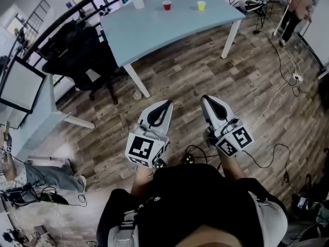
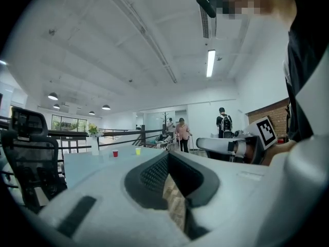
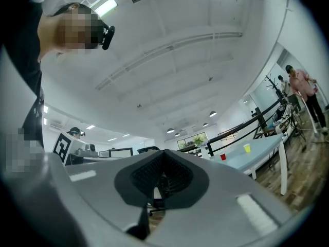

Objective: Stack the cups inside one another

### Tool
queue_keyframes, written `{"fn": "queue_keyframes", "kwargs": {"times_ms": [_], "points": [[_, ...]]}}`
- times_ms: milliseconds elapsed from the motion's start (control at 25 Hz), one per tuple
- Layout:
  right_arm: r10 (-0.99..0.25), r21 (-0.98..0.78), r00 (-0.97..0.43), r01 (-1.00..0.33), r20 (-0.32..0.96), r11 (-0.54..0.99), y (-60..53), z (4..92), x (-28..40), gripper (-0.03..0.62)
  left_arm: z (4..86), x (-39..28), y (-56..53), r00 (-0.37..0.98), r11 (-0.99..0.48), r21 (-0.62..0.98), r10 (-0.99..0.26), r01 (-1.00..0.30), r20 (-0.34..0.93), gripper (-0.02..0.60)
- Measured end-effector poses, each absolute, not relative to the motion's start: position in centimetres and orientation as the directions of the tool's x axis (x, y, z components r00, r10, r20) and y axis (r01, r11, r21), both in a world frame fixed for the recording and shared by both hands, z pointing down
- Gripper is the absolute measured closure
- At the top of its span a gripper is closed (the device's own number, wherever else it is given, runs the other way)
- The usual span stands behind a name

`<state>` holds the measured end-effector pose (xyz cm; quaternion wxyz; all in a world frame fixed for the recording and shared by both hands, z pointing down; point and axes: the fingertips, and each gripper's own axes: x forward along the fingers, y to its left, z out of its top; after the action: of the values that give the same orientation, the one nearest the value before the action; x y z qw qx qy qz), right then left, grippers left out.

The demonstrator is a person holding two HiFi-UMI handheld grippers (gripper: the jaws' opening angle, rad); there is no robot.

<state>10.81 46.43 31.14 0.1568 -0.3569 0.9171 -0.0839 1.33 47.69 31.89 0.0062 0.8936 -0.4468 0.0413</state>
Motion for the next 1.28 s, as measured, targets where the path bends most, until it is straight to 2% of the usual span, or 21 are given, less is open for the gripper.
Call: {"fn": "queue_keyframes", "kwargs": {"times_ms": [560, 1280], "points": [[-0.679, -0.29, -0.698, -0.616, -0.23, 0.732, 44.8, 32.5, 13.4, 0.591, 32.3, 2.8, 46.1, 0.555, -0.558, -0.018, -0.828, -0.83, 0.08, 0.589], [-0.736, -0.291, -0.64, -0.676, -0.221, 0.676, 32.6, 33.3, 11.9, 0.592, 33.2, 2.2, 31.8, 0.662, -0.664, -0.021, -0.747, -0.747, 0.063, 0.589]]}}
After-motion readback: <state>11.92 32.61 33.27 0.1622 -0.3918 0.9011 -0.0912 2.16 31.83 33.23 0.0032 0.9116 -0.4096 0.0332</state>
